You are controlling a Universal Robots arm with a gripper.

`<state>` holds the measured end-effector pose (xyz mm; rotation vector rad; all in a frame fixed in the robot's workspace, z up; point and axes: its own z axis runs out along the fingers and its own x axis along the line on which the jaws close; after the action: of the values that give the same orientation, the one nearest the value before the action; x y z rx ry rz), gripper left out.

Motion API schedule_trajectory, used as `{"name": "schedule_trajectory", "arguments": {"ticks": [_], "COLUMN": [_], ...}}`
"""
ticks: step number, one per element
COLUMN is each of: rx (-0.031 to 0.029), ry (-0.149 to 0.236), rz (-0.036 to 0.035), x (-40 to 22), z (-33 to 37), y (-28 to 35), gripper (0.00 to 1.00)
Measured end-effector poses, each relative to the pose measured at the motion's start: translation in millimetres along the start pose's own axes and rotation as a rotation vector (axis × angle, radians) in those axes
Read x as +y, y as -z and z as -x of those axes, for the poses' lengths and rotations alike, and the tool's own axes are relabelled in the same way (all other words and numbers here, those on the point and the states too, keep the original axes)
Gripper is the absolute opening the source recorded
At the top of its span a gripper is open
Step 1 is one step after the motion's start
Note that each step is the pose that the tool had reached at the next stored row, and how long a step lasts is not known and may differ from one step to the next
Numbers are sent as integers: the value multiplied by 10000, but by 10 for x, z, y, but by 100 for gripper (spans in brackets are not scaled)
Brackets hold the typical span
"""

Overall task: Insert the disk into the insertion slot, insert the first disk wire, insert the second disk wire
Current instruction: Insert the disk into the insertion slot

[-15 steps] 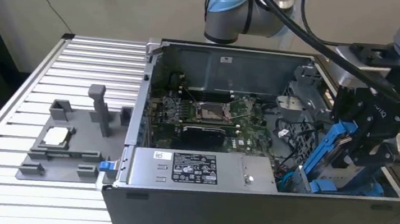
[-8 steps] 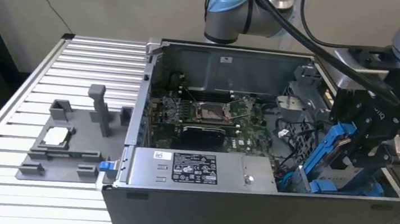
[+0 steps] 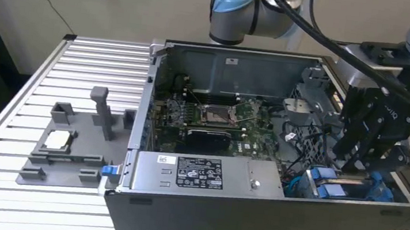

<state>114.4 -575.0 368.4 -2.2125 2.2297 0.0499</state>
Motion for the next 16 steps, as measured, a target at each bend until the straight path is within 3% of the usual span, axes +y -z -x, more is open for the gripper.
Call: {"name": "schedule_trajectory", "arguments": {"ticks": [5,7,8,9,12,13,14,16], "rx": [1,-1,-3,-1,-5,-6,-7,-6], "ry": [3,2,4,8,49,71,90,102], "rz": [-24,-79,-154,-287,-827,-965,-1053,-1149], "x": [3,5,6,8,9,8,9,10], "z": [13,25,34,43,68,75,79,89], "y": [157,189,192,193,193,193,195,222], "gripper": [41,41,41,41,41,41,41,41]}}
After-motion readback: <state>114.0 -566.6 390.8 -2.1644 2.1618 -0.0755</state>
